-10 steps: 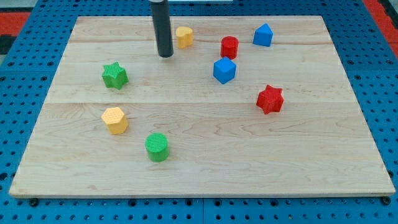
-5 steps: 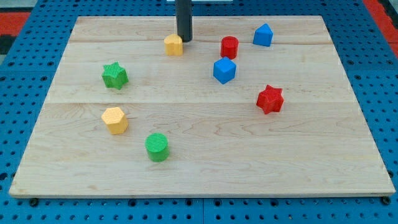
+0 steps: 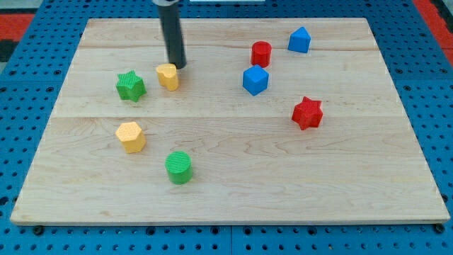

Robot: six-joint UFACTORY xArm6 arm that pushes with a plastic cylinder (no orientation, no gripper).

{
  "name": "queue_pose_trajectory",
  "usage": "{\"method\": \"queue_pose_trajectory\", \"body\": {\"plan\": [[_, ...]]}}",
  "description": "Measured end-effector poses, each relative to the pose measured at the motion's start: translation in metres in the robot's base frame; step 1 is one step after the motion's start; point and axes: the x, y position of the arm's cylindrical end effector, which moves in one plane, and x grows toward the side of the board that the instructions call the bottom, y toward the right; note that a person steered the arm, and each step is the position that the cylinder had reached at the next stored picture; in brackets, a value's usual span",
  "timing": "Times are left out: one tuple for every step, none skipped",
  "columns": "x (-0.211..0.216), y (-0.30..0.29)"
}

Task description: Keep the yellow heart and red circle in a diagonal line with the green star

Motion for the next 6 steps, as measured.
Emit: {"method": "queue_pose_trajectory", "body": {"plan": [[-0.002,0.039],[0.000,0.099],[-0.009,0.146],[-0.022,0.180],[-0.018,0.207],[-0.031,0.224]]}}
